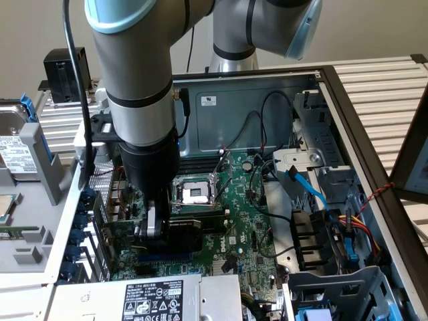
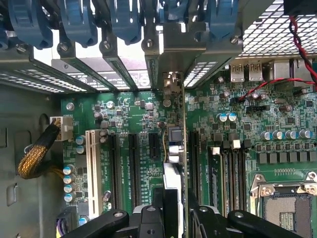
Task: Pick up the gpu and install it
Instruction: 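Insert the gpu into the slot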
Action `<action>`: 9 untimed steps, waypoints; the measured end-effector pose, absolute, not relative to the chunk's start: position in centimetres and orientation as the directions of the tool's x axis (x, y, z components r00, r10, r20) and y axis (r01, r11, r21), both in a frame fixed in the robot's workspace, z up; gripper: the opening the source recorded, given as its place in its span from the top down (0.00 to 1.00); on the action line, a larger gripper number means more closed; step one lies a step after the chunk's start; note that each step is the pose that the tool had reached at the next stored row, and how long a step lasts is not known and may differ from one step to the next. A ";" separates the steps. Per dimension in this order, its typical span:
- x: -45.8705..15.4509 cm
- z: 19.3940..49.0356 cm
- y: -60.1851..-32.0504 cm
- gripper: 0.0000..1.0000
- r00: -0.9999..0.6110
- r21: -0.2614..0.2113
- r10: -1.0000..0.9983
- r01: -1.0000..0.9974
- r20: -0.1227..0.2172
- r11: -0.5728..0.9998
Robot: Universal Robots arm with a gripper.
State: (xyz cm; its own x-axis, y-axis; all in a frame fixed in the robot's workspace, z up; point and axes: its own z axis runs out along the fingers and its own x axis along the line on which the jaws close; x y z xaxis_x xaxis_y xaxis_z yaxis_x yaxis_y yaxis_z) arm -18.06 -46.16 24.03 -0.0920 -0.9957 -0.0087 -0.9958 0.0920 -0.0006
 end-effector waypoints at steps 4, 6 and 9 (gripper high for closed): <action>-18.1 24.1 -46.2 0.72 -0.092 -0.001 -0.996 -0.996 -0.009 0.092; -18.1 24.2 -46.2 0.72 -0.092 -0.001 -0.996 -0.996 -0.009 0.092; -18.0 24.2 -46.3 0.72 -0.092 -0.001 -0.996 -0.996 -0.009 0.092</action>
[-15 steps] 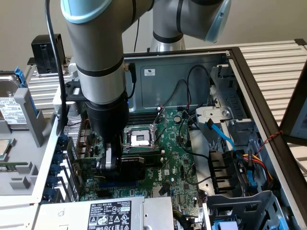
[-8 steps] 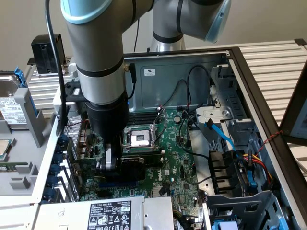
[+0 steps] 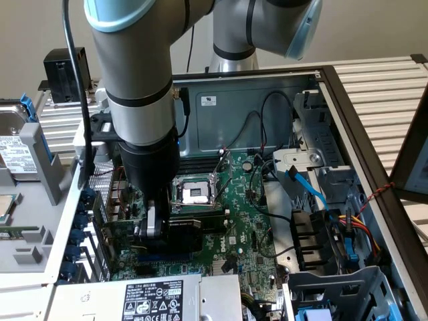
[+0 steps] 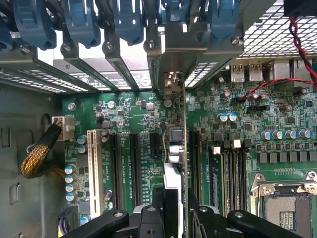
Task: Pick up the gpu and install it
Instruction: 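Insert the gpu into the slot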
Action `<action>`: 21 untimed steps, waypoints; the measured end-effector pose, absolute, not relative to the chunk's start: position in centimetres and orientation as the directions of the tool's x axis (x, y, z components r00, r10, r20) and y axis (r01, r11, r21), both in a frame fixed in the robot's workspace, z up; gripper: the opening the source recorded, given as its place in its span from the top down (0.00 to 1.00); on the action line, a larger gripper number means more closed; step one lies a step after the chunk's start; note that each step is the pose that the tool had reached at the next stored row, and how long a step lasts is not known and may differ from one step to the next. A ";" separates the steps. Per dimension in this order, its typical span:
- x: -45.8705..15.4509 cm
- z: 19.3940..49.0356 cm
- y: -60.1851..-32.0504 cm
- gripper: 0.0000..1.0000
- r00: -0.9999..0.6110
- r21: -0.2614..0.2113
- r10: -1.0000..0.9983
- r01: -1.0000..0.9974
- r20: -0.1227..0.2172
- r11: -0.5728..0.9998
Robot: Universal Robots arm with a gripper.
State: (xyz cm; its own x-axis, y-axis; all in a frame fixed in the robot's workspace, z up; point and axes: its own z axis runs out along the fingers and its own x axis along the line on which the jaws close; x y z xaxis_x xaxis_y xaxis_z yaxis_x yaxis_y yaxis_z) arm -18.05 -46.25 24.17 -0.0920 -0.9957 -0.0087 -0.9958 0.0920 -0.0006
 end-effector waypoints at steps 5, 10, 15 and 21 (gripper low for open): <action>-18.0 24.2 -46.3 0.72 -0.092 -0.001 -0.996 -0.996 -0.009 0.092; -18.0 24.2 -46.2 0.72 -0.092 -0.001 -0.996 -0.996 -0.009 0.092; -18.0 24.2 -46.1 0.72 -0.091 0.000 -0.996 -0.996 -0.009 0.091; -18.0 24.2 -46.1 0.72 -0.084 0.003 -0.996 -0.996 -0.008 0.084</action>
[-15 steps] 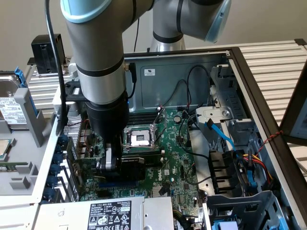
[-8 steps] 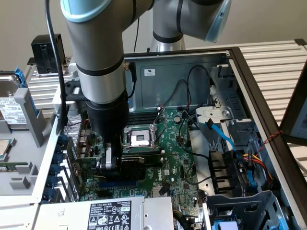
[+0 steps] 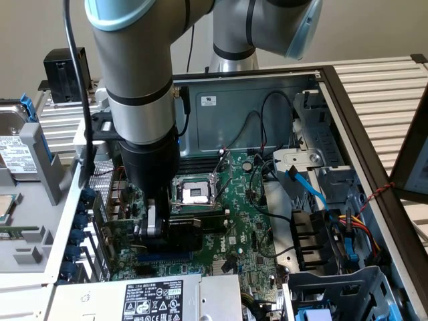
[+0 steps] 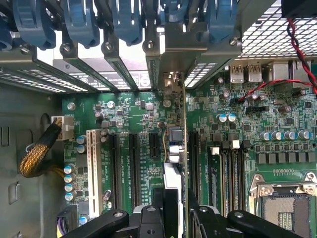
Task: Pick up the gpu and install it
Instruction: 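Insert the gpu into the slot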
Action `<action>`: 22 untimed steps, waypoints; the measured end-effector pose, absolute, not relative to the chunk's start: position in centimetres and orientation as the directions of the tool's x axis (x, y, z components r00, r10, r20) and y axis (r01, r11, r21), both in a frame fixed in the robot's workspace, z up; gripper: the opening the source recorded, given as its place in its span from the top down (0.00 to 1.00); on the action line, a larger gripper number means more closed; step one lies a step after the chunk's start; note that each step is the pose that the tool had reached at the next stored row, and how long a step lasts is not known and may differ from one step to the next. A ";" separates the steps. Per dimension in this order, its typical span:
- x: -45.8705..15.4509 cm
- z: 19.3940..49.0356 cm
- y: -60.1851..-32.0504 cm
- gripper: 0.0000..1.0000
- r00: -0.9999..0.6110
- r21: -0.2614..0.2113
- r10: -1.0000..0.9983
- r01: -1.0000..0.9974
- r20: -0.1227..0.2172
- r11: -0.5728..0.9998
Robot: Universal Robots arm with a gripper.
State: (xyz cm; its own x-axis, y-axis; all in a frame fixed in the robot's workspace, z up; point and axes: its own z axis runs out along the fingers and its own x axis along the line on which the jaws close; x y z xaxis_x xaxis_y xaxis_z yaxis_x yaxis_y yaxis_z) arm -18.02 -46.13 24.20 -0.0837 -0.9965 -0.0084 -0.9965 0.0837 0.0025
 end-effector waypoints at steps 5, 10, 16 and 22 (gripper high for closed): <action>-18.0 24.2 -46.1 0.72 -0.078 0.005 -0.997 -0.997 -0.008 0.078; -18.0 24.2 -46.1 0.72 -0.077 0.006 -0.997 -0.997 -0.008 0.077; -17.9 24.1 -46.1 0.72 -0.077 0.008 -0.997 -0.997 -0.008 0.077; -17.9 24.1 -46.1 0.72 -0.077 0.011 -0.997 -0.997 -0.007 0.077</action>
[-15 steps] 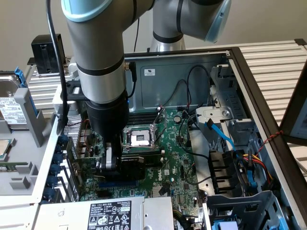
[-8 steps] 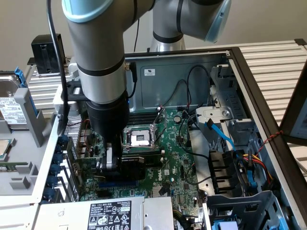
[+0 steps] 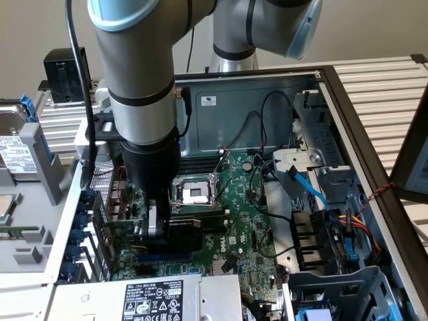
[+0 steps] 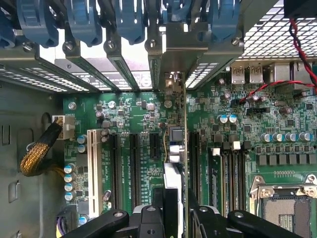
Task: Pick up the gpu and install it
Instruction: 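Insert the gpu into the slot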
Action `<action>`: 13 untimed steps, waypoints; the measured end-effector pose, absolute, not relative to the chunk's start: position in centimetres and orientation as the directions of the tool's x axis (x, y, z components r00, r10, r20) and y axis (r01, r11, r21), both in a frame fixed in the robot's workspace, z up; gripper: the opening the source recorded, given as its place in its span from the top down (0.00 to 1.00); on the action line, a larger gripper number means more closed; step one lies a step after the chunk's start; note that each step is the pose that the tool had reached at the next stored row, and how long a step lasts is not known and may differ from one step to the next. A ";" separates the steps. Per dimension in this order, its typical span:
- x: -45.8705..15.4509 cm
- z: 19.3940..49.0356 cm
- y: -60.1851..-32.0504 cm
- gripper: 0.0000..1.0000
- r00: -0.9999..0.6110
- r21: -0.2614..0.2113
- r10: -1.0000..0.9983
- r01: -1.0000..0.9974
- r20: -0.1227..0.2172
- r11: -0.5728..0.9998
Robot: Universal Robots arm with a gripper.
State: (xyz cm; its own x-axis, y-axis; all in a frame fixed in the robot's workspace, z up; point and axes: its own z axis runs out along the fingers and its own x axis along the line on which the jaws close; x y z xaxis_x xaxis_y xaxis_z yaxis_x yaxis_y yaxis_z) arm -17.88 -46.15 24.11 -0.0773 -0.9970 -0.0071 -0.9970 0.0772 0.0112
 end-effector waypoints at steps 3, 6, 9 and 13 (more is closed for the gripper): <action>-17.9 24.0 -46.1 0.72 -0.077 0.012 -0.997 -0.997 -0.006 0.077; -17.9 24.0 -46.1 0.72 -0.077 0.012 -0.997 -0.997 -0.006 0.077; -17.9 24.0 -46.1 0.72 -0.077 0.012 -0.997 -0.997 -0.007 0.077; -17.9 24.0 -46.1 0.72 -0.077 0.012 -0.997 -0.997 -0.006 0.077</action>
State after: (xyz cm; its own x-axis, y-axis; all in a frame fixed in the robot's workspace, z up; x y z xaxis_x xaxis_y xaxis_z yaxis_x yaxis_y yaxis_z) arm -17.88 -46.15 24.03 -0.0773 -0.9970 -0.0065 -0.9969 0.0772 0.0119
